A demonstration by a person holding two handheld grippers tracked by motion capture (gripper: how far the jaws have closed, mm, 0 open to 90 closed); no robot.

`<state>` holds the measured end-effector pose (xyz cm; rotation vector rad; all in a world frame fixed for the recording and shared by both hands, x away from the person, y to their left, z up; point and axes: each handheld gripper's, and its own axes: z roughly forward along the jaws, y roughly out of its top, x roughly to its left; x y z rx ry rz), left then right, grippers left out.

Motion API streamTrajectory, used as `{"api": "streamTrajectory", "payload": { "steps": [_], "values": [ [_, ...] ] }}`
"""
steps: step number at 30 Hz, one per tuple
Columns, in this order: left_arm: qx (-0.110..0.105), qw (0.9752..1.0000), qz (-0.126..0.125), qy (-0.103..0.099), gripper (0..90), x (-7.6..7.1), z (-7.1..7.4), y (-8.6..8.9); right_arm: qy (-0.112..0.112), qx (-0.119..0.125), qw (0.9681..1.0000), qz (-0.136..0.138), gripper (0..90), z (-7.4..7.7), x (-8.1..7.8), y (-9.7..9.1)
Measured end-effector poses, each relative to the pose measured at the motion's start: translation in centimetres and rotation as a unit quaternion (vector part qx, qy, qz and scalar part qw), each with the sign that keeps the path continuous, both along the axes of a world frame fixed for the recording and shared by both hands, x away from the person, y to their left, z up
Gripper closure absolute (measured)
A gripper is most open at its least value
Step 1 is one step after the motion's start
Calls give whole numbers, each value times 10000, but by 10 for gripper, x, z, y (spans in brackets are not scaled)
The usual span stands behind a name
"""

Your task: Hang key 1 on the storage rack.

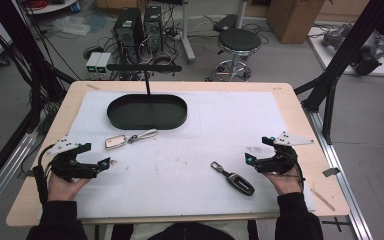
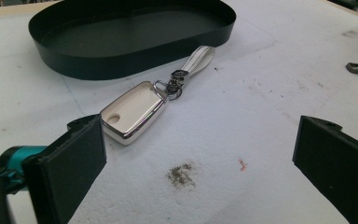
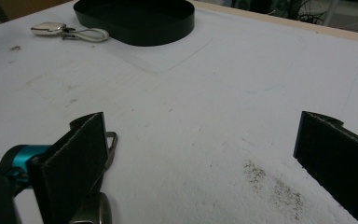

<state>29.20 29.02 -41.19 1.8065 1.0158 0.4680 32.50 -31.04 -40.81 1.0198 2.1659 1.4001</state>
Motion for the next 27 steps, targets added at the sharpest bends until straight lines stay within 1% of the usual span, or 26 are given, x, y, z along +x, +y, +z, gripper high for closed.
{"api": "streamTrajectory", "payload": {
  "steps": [10, 11, 15, 17, 19, 22, 25, 27],
  "values": [
    [38, 10000, 5, -24, 30, 0, 0, -3, -45, -23, 10000, -49, 22, 0, 0, 1],
    [47, 10000, 18, -39, 30, 0, 0, -3, -21, -15, 10000, -51, 22, -1, -1, 1],
    [40, 10000, 34, -33, 30, -1, 0, -2, -15, -83, 10000, -46, 22, -2, 0, 4],
    [32, 10000, 35, -21, 30, 0, 0, -2, -25, -104, 9999, -51, 22, -3, 1, 6],
    [30, 10000, 22, 10, 30, 2, -1, -2, 18, -94, 9999, -55, 22, -3, 2, 8],
    [107, 9999, -35, 97, 30, 6, -2, -2, 8, -114, 9999, -48, 22, -3, 2, 9],
    [205, 9996, -119, 141, 30, 10, 1, -4, -25, -98, 9999, -38, 22, -3, 2, 9],
    [190, 9996, -141, 142, 30, 12, 4, -6, -51, -74, 9999, -52, 22, -3, 3, 9]
  ]
}}
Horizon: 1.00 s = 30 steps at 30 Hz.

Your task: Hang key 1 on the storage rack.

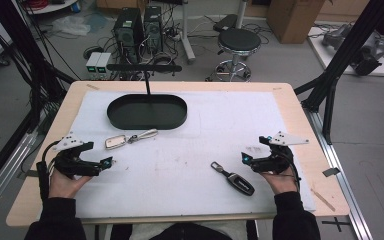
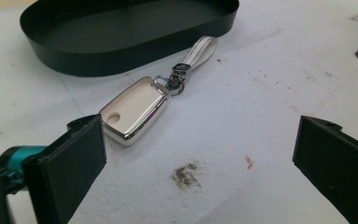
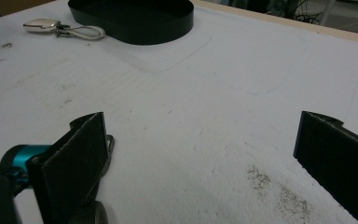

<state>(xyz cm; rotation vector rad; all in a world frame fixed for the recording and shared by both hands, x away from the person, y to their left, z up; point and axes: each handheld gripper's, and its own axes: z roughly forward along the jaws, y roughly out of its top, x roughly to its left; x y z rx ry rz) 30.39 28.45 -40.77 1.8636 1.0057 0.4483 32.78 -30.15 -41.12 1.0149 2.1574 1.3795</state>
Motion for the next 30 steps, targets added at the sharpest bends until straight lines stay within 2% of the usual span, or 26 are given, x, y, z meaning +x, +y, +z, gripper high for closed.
{"api": "streamTrajectory", "payload": {
  "steps": [4, 7, 8, 10, 14, 16, 18, 22, 24, 30],
  "values": [
    [26, 9999, 0, 130, 30, 5, 3, -1, -12, 16, 10000, -14, 22, 0, 1, -1],
    [106, 9998, -14, 142, 30, 10, 6, -5, -4, 5, 10000, -56, 22, 0, 1, 0],
    [129, 9998, -10, 140, 30, 12, 8, -6, -21, -67, 10000, -57, 22, -1, 1, 1],
    [268, 9994, -104, 210, 30, 20, 12, -10, -3, -91, 9999, -50, 22, -1, 2, 2],
    [336, 9989, -192, 259, 30, 27, 17, -13, 6, -55, 10000, -51, 22, -1, 1, 2],
    [543, 9979, -261, 241, 30, 31, 23, -16, 31, -41, 10000, -38, 22, -1, 2, 1],
    [548, 9978, -281, 237, 30, 34, 26, -17, 104, -15, 9999, -54, 22, -1, 2, 1],
    [599, 9974, -321, 257, 30, 39, 26, -19, 67, -18, 10000, -37, 22, -1, 2, 1],
    [748, 9958, -409, 320, 30, 45, 24, -22, 69, -29, 10000, -45, 22, -1, 2, 1],
    [806, 9947, -526, 358, 30, 56, 25, -28, 84, -48, 9999, -65, 22, -2, 2, 2]
  ]
}}
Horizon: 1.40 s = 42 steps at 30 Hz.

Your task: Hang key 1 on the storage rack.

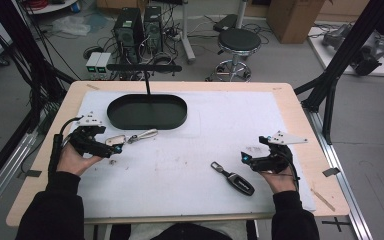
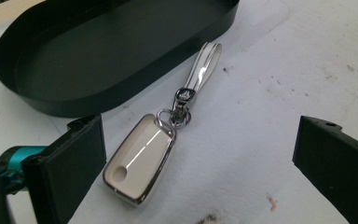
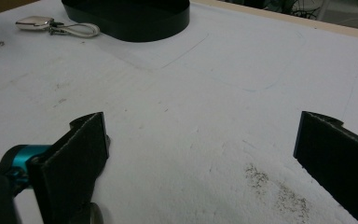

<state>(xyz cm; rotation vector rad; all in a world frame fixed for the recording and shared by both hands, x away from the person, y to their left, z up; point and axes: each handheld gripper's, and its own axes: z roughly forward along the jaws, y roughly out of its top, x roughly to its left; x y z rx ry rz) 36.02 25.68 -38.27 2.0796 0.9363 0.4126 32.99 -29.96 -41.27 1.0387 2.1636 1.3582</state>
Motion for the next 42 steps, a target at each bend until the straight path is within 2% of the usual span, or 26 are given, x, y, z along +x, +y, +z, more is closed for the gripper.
{"api": "streamTrajectory", "payload": {
  "steps": [6, 7, 8, 14, 19, 27, 30, 31, 35, 39, 42],
  "values": [
    [62, 9999, -104, 112, 31, 14, 3, -6, -17, -20, 10000, -7, 22, 0, 1, 0],
    [158, 9996, -154, 197, 31, 18, 3, -9, -6, -14, 10000, -5, 22, 0, 1, -1],
    [236, 9994, -161, 200, 31, 20, 2, -11, -9, -31, 10000, 4, 22, 0, 1, -1],
    [351, 9982, -387, 289, 31, 29, 0, -22, 24, -13, 10000, -15, 22, 0, 1, -1],
    [374, 9971, -544, 370, 64, 37, -10, -31, 30, -35, 10000, -9, 22, -1, 1, 0],
    [330, 9965, -605, 470, 80, 45, -20, -37, 21, -93, 10000, 6, 22, -2, 2, 1],
    [454, 9956, -639, 510, 85, 47, -25, -44, 38, -102, 9999, 3, 22, -2, 2, 1],
    [550, 9946, -677, 569, 86, 49, -30, -48, 52, -103, 9999, -1, 22, -2, 2, 2],
    [654, 9931, -735, 642, 91, 55, -35, -57, 57, -147, 9999, 28, 22, -3, 2, 3],
    [631, 9931, -787, 603, 105, 60, -36, -66, 55, -163, 9999, 14, 22, -3, 2, 2],
    [675, 9921, -828, 659, 118, 63, -38, -72, 59, -152, 9999, -6, 22, -2, 2, 1]
  ]
}}
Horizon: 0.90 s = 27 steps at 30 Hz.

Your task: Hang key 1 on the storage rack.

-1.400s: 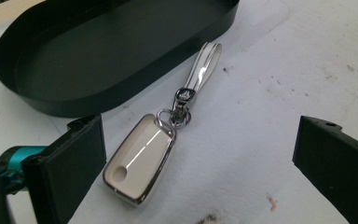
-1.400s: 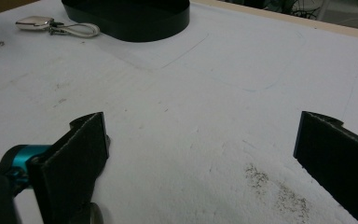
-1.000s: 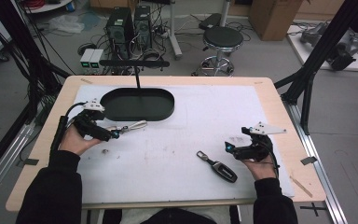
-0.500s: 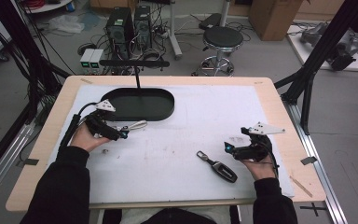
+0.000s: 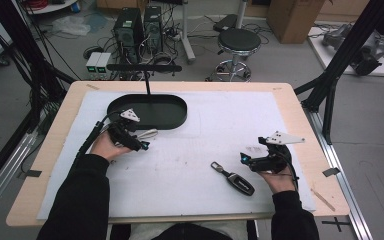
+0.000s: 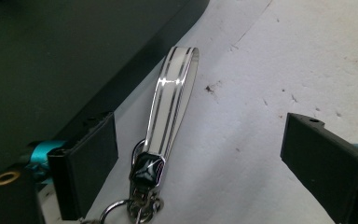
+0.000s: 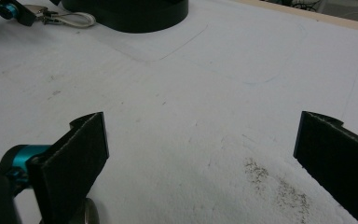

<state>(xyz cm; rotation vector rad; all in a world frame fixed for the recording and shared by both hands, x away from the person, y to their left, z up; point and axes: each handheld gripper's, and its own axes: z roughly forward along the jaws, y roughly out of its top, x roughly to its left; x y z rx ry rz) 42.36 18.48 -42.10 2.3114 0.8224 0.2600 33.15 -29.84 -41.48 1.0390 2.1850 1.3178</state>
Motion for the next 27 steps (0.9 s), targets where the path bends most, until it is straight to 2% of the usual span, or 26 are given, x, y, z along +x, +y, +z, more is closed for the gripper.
{"api": "streamTrajectory", "payload": {
  "steps": [9, 12, 15, 16, 19, 21, 27],
  "values": [
    [156, 9996, -108, 207, 170, 7, -6, -11, 4, 36, 10000, -43, 22, 0, -2, -3],
    [223, 9994, -106, 244, 226, 10, -8, -11, 5, 26, 10000, -45, 22, 0, -2, -3],
    [116, 9994, -49, 316, 259, 12, -11, -12, -2, 27, 10000, -71, 22, 0, -2, -3],
    [241, 9994, -55, 246, 273, 11, -11, -12, -9, 44, 10000, -85, 22, 0, -2, -3],
    [251, 9995, -17, 215, 315, 11, -11, -12, -12, 45, 10000, -86, 22, 0, -2, -4],
    [316, 9994, 26, 138, 389, 11, -10, -11, -21, 50, 9999, -85, 22, 0, -2, -4],
    [337, 9991, 225, 133, 421, 10, -9, -12, -15, 16, 9999, -141, 22, 0, -2, -4]
  ]
}}
